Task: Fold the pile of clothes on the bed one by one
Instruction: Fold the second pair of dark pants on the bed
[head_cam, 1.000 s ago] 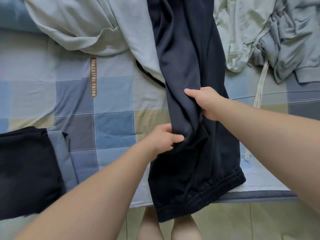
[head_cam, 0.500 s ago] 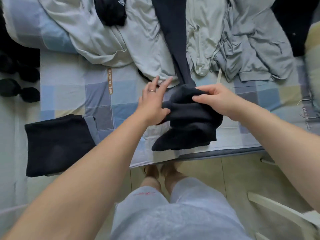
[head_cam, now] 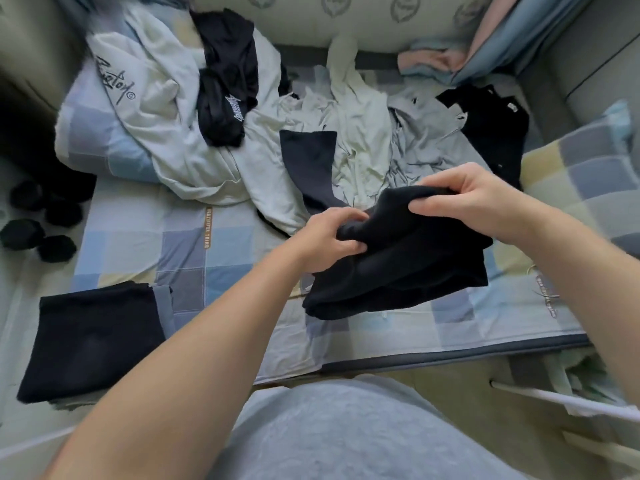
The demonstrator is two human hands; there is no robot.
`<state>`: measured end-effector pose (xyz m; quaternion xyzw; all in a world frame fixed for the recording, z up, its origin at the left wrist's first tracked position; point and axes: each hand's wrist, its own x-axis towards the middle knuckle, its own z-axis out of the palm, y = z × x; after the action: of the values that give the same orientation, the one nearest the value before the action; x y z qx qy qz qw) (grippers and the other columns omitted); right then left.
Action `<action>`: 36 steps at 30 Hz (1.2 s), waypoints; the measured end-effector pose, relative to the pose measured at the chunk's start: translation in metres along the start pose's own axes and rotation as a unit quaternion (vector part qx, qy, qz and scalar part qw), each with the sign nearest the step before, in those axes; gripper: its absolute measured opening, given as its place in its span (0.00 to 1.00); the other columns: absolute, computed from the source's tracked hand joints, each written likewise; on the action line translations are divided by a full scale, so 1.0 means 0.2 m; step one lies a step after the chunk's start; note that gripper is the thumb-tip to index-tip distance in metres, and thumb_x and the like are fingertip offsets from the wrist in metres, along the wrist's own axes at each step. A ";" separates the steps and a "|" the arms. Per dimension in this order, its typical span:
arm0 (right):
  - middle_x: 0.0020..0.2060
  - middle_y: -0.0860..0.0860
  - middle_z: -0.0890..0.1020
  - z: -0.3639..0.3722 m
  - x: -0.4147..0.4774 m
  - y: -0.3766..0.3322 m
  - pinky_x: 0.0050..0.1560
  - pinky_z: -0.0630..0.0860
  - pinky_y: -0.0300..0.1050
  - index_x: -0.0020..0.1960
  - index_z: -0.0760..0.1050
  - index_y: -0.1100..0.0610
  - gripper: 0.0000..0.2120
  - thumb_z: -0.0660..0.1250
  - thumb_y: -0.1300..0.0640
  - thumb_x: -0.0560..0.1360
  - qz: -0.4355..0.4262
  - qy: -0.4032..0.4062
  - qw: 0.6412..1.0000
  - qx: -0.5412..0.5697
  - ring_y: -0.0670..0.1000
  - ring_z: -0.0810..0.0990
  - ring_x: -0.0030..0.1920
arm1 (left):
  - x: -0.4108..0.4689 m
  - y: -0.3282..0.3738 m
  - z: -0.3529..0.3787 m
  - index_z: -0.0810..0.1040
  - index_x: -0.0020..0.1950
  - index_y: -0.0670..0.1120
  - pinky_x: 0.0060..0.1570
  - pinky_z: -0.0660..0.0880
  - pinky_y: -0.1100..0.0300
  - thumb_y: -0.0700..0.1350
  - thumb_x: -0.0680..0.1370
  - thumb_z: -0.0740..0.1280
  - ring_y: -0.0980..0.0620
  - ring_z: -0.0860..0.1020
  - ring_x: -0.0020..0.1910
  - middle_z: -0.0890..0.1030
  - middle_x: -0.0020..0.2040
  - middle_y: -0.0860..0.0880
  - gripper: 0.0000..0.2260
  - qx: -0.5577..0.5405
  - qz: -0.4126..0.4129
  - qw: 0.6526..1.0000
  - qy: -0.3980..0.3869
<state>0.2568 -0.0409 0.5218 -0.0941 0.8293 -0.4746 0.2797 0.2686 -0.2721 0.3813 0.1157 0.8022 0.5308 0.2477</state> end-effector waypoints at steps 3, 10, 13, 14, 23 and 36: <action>0.46 0.56 0.87 -0.17 -0.05 0.04 0.49 0.83 0.49 0.52 0.86 0.53 0.07 0.70 0.59 0.78 -0.009 0.000 1.000 -0.013 0.56 0.87 0.47 | 0.07 0.10 0.08 0.78 0.45 0.58 0.64 0.73 0.46 0.48 0.78 0.71 0.50 0.77 0.59 0.78 0.60 0.50 0.06 0.026 0.017 0.997 0.066; 0.45 0.50 0.88 -0.71 -0.17 0.27 0.46 0.83 0.41 0.50 0.86 0.45 0.08 0.68 0.52 0.80 -0.025 0.084 0.995 -0.055 0.51 0.87 0.46 | 0.18 0.42 0.21 0.68 0.40 0.52 0.30 0.63 0.61 0.51 0.80 0.66 0.57 0.63 0.25 0.67 0.26 0.56 0.12 -0.021 0.038 0.980 0.197; 0.41 0.42 0.87 -0.87 -0.20 0.39 0.42 0.77 0.29 0.44 0.86 0.42 0.12 0.67 0.53 0.82 -0.025 0.140 0.988 -0.063 0.40 0.84 0.40 | 0.27 0.62 0.30 0.70 0.42 0.52 0.32 0.64 0.59 0.52 0.81 0.66 0.57 0.65 0.26 0.68 0.27 0.55 0.10 0.013 0.061 0.969 0.240; 0.38 0.40 0.86 -0.90 -0.20 0.43 0.41 0.75 0.28 0.42 0.85 0.43 0.14 0.66 0.54 0.82 -0.030 0.160 0.984 -0.078 0.37 0.82 0.39 | 0.29 0.68 0.32 0.72 0.42 0.52 0.33 0.65 0.59 0.52 0.81 0.65 0.57 0.66 0.27 0.69 0.28 0.56 0.09 0.024 0.064 0.966 0.250; 0.69 0.27 0.68 -0.63 -0.29 0.50 0.64 0.64 0.33 0.70 0.63 0.26 0.35 0.74 0.36 0.68 -0.080 -0.062 0.995 -0.026 0.29 0.65 0.69 | 0.33 0.97 0.53 0.82 0.39 0.56 0.36 0.72 0.55 0.52 0.78 0.70 0.54 0.75 0.33 0.79 0.34 0.54 0.08 -0.005 0.050 0.990 0.132; 0.48 0.54 0.87 -0.81 -0.35 0.57 0.48 0.81 0.41 0.53 0.85 0.52 0.08 0.67 0.54 0.79 -0.133 0.082 0.969 0.190 0.52 0.86 0.50 | 0.21 0.83 0.49 0.84 0.49 0.54 0.46 0.79 0.58 0.50 0.75 0.74 0.57 0.84 0.42 0.86 0.43 0.56 0.04 0.076 -0.108 0.990 0.041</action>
<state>0.2386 0.1677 0.5167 -0.1096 0.7240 -0.6624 0.1579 0.2715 -0.1071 0.4894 0.0250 0.8576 0.4422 0.2615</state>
